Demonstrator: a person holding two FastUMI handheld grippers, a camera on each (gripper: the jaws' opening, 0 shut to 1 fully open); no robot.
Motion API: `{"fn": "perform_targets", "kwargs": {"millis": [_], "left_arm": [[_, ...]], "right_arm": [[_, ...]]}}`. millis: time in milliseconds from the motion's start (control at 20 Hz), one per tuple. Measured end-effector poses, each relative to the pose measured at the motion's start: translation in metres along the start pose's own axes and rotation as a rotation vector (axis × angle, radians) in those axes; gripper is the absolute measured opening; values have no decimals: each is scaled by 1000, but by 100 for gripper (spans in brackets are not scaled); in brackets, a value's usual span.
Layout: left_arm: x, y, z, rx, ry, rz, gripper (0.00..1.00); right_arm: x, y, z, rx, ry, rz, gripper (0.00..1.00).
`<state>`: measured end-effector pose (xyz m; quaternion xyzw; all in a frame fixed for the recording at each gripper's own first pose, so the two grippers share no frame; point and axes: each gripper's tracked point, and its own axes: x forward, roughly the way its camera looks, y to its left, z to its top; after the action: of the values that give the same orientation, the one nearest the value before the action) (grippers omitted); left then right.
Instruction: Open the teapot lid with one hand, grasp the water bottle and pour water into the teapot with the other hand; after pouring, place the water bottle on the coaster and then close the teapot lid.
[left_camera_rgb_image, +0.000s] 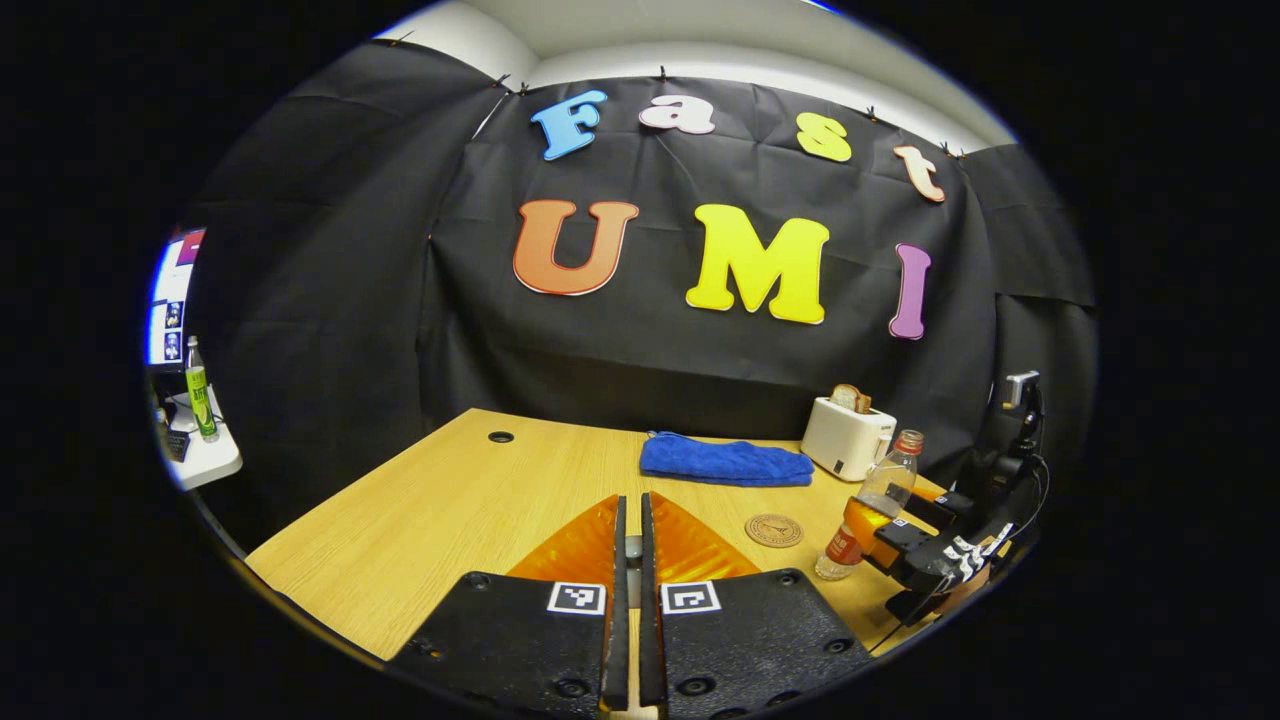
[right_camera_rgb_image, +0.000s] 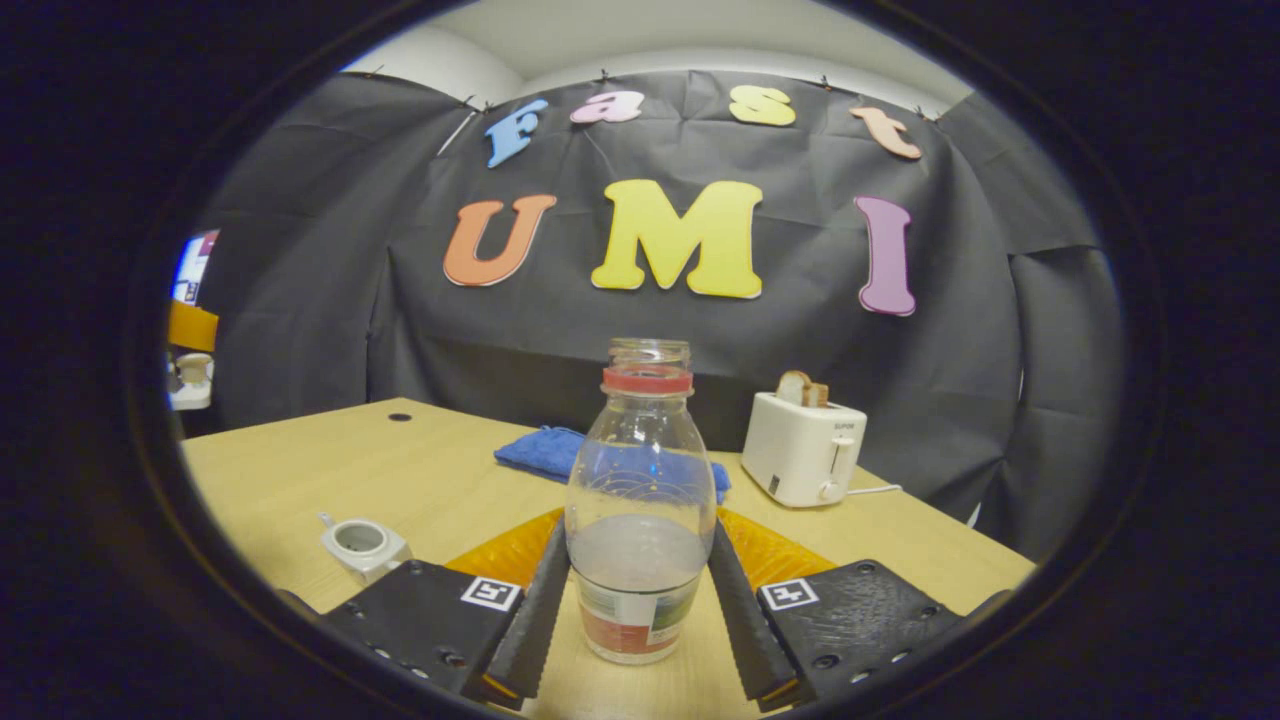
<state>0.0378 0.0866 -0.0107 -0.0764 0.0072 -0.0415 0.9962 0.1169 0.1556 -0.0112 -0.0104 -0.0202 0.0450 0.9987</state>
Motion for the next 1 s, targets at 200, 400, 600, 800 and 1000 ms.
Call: {"fn": "perform_targets", "kwargs": {"millis": [200,400,600,800,1000], "left_arm": [[-4,8,2,28,-2,4,6],[-9,9,10,38,-25,-20,6],[-11,22,14,25,-39,-4,6],[-10,36,11,-6,-26,10,6],[-10,41,7,-15,-16,14,6]], "right_arm": [[-10,6,7,-181,15,-58,72],[-16,17,11,-353,0,-101,72],[-15,22,11,-554,14,-142,72],[-8,32,10,-723,13,-177,72],[-7,46,7,-949,3,-202,72]]}}
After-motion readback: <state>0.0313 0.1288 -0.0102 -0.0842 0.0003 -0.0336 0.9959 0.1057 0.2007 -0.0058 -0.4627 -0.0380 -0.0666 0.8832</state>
